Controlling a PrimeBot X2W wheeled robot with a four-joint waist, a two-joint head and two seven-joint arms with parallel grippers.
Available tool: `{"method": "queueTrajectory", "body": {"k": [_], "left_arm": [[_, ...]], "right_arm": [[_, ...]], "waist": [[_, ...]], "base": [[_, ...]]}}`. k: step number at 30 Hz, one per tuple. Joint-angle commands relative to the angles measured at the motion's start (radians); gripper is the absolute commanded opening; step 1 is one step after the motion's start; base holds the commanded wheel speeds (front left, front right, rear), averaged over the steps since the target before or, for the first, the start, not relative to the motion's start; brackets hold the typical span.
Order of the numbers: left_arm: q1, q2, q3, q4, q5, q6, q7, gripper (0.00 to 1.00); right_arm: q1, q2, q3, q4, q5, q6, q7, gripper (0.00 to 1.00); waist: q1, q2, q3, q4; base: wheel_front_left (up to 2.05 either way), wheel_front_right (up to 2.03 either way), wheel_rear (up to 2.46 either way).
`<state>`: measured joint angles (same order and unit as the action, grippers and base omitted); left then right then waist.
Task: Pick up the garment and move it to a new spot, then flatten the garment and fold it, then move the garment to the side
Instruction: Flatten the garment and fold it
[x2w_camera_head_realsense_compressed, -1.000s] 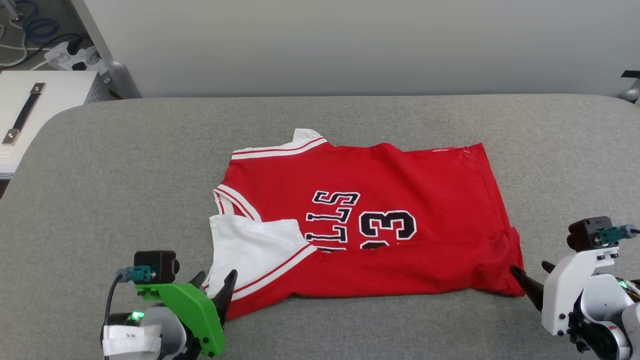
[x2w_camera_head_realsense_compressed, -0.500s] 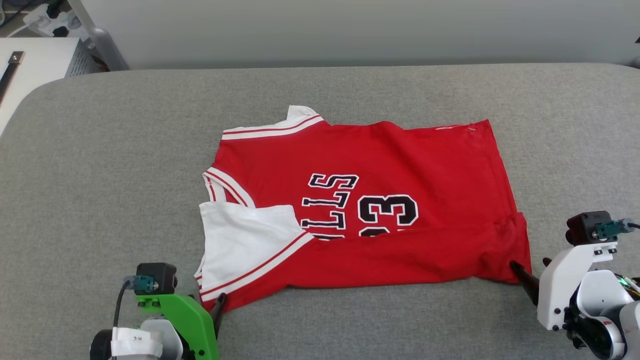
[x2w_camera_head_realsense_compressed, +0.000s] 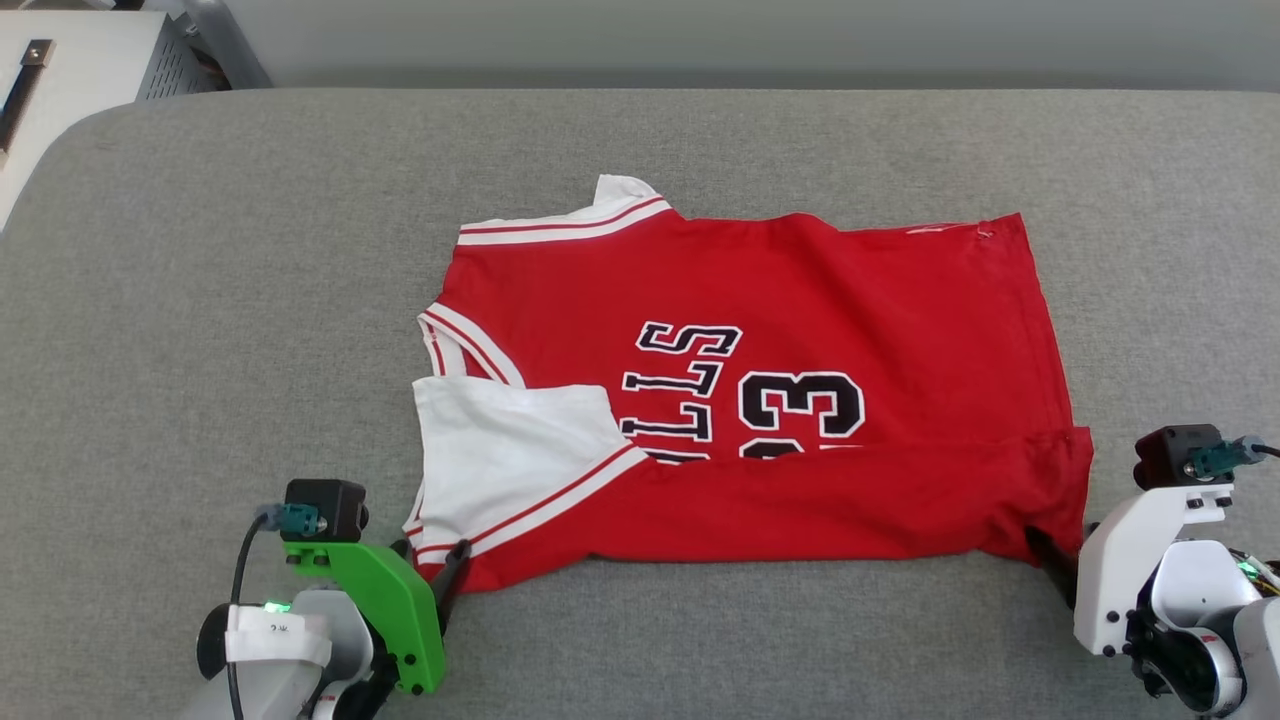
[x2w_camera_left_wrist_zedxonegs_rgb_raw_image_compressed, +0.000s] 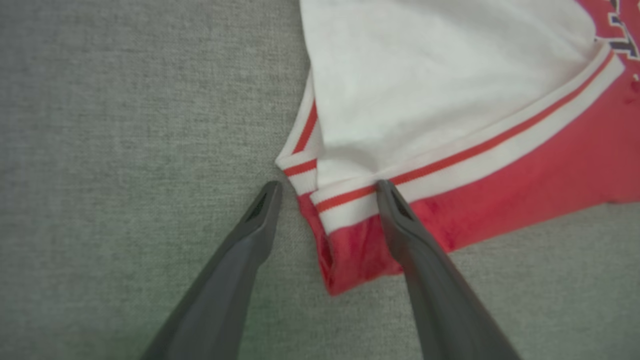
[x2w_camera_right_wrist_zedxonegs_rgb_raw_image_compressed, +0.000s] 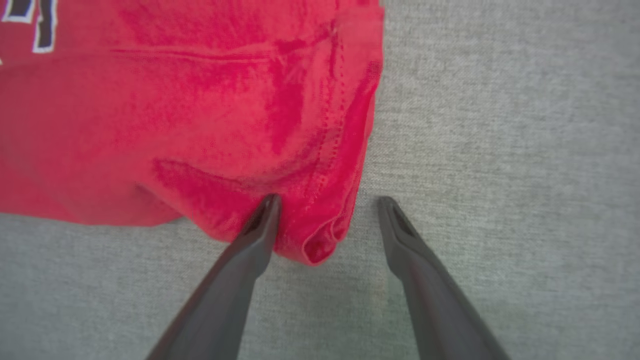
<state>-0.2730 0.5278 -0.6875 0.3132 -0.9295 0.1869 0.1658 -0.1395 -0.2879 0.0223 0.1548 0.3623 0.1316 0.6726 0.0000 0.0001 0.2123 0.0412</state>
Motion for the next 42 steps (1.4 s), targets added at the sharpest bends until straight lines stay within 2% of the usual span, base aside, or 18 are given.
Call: {"method": "queueTrajectory", "body": {"k": [1, 2, 3, 4, 5, 12, 20, 27, 34, 39, 42], "left_arm": [[0.011, -0.021, -0.026, 0.043, -0.017, -0.011, 0.031, 0.76], [0.01, -0.023, -0.029, 0.05, -0.022, -0.02, 0.037, 0.36], [0.009, -0.024, -0.033, 0.056, -0.026, -0.031, 0.044, 0.12], [0.009, -0.025, -0.036, 0.061, -0.03, -0.04, 0.049, 0.0], [0.01, -0.026, -0.038, 0.065, -0.033, -0.047, 0.052, 0.0], [0.016, -0.018, -0.01, 0.079, -0.046, -0.071, -0.004, 0.0], [0.028, 0.03, 0.02, 0.008, -0.023, -0.05, -0.07, 0.0], [0.079, 0.077, 0.03, -0.106, -0.011, -0.007, -0.083, 0.0], [0.184, 0.115, 0.011, -0.209, -0.03, 0.045, -0.043, 0.0], [0.227, 0.108, -0.032, -0.21, -0.036, 0.047, -0.003, 0.0], [0.228, 0.085, -0.045, -0.173, -0.037, 0.031, -0.01, 0.0]], "right_arm": [[-0.007, 0.013, 0.011, 0.026, 0.001, -0.001, 0.004, 1.0], [-0.009, 0.015, 0.013, 0.035, 0.005, -0.001, 0.004, 1.0], [-0.01, 0.016, 0.017, 0.046, 0.01, -0.001, 0.005, 1.0], [-0.012, 0.014, 0.024, 0.055, 0.014, -0.001, 0.003, 0.83], [-0.015, 0.012, 0.028, 0.061, 0.017, -0.001, -0.004, 0.0], [-0.026, -0.01, 0.04, 0.095, 0.034, -0.001, -0.075, 0.0], [-0.006, -0.029, 0.023, 0.081, 0.056, -0.001, -0.116, 0.0], [0.069, -0.032, -0.025, 0.022, 0.061, -0.001, -0.089, 0.0], [0.192, -0.004, -0.091, -0.078, 0.058, -0.001, 0.007, 0.0], [0.236, 0.007, -0.12, -0.087, 0.036, -0.001, 0.031, 0.0], [0.245, 0.012, -0.122, -0.07, 0.024, -0.001, 0.028, 0.0]], "waist": [[0.0, -0.0001, 0.004, 0.006], [0.0, -0.0001, 0.003, 0.006], [0.0, -0.0001, 0.001, 0.007], [0.0, -0.0001, -0.002, 0.008], [0.0, -0.0001, -0.005, 0.008], [0.0, -0.0001, -0.051, 0.003], [0.0, -0.0001, -0.125, 0.002], [0.0, -0.0001, -0.188, 0.002], [0.0, -0.0001, -0.231, -0.001], [0.0, -0.0001, -0.237, -0.006], [0.0, -0.0001, -0.234, -0.009]], "base": [[0.0, 0.0, 0.0], [0.0, 0.0, 0.0], [0.0, 0.0, 0.0], [0.0, 0.0, 0.0], [0.0, 0.0, 0.0], [0.0, 0.0, 0.0], [0.0, 0.0, 0.0], [0.0, 0.0, 0.0], [0.0, 0.0, 0.0], [0.0, 0.0, 0.0], [0.0, 0.0, 0.0]]}}
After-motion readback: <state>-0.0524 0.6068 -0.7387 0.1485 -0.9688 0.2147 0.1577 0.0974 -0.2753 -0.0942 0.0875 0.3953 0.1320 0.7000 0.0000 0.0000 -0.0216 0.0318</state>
